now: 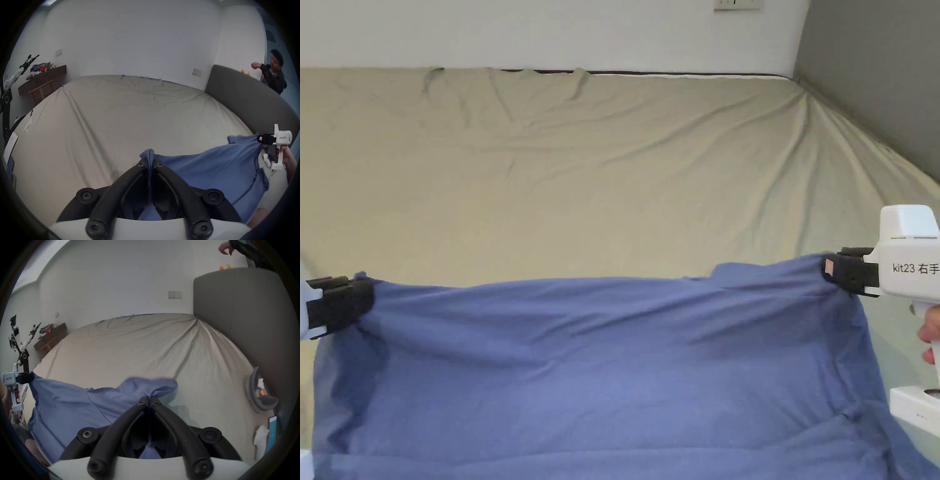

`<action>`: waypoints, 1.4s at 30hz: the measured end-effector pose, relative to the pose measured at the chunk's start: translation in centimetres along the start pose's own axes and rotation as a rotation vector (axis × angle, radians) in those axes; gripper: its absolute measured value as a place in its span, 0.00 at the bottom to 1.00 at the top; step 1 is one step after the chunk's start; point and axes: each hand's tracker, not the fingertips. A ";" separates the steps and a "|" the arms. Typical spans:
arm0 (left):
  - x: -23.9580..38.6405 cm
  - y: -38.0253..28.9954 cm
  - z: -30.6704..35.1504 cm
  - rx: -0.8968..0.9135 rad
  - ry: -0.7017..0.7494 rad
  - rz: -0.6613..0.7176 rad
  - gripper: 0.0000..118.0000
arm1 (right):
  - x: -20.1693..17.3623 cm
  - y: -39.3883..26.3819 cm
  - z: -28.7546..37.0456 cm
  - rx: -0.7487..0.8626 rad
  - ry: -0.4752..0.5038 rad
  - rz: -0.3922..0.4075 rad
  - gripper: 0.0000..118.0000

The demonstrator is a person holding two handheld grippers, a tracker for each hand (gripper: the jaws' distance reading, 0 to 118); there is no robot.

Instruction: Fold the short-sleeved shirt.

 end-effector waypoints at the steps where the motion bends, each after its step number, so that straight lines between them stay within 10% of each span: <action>1: 0.0 -0.4 1.7 0.008 -0.006 0.002 0.01 | 0.1 -0.3 2.0 0.018 0.001 0.000 0.00; 10: 0.0 -7.8 13.6 -0.006 -0.068 0.034 0.01 | -4.2 -9.0 16.6 -0.023 0.031 0.058 0.00; 27: -0.5 -19.6 10.7 -0.207 0.004 0.028 0.13 | -2.6 -21.4 12.2 -0.187 -0.089 0.057 0.03; 29: 0.6 -18.7 11.2 -0.175 0.133 -0.060 0.49 | -2.5 -20.9 12.8 -0.175 -0.131 0.035 0.24; 30: 1.1 -18.1 11.6 -0.159 0.186 -0.080 0.79 | -2.4 -20.5 13.5 -0.139 -0.159 0.002 0.54; 32: 1.3 -16.4 13.7 -0.058 0.176 -0.042 0.93 | -2.6 -19.2 15.3 -0.065 -0.169 -0.097 0.84; 38: 5.2 -10.8 21.5 0.238 0.161 -0.021 0.91 | -7.5 -12.6 22.5 0.352 -0.192 -0.139 0.84; 42: 8.6 -12.2 24.5 0.473 0.237 -0.118 0.57 | -13.9 -11.6 25.4 0.671 -0.286 -0.026 0.70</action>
